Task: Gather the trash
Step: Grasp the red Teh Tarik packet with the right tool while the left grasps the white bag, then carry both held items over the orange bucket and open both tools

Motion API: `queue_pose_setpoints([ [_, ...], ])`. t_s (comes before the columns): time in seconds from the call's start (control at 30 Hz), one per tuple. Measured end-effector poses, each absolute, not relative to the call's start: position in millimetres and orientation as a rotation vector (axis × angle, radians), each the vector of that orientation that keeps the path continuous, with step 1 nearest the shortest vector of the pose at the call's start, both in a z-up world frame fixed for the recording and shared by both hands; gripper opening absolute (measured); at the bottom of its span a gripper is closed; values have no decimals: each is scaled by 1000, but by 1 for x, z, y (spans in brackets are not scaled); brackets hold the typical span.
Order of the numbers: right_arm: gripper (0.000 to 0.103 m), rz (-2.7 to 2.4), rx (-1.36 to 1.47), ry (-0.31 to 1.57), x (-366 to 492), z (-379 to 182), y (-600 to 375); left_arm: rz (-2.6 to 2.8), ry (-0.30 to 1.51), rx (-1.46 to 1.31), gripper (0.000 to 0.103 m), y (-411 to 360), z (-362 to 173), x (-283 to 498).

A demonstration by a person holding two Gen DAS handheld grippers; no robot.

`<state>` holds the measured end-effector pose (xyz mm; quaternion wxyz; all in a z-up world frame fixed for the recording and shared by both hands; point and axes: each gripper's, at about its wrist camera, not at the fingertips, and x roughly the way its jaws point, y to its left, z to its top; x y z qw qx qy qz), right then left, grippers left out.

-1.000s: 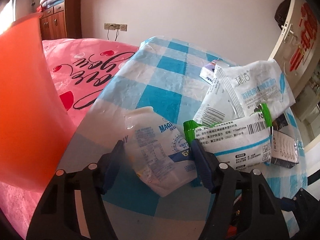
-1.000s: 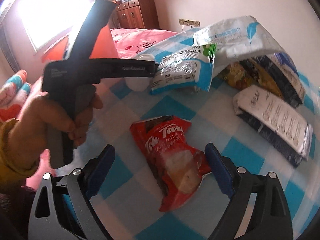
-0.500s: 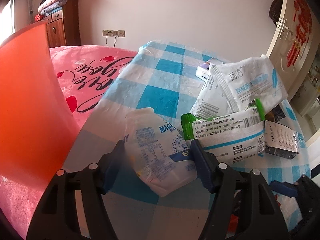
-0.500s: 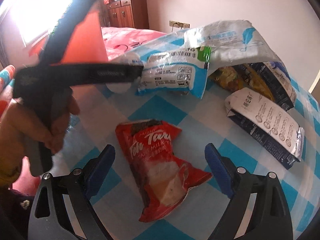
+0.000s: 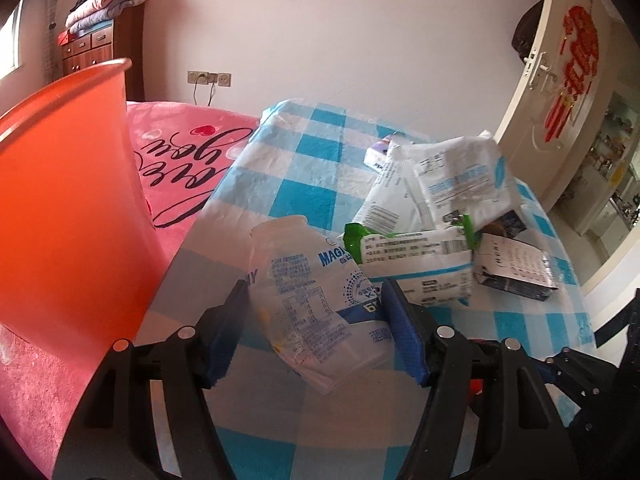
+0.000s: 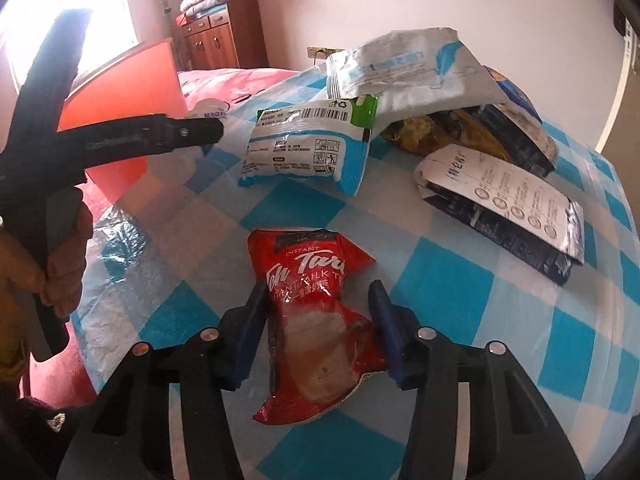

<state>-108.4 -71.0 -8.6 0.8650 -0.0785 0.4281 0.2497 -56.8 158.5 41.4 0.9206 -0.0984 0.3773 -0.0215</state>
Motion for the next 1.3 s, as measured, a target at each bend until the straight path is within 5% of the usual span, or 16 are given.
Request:
queue_pose_setpoints([
  [0.57, 41, 545, 32, 811, -111, 68, -84, -116, 634, -198, 68, 167, 102, -90],
  [0.97, 41, 815, 126, 716, -59, 159, 31, 91, 488, -200, 68, 248, 166, -107],
  [1.3, 41, 982, 168, 708, -24, 181, 134, 290, 502, -271, 68, 327, 159, -100],
])
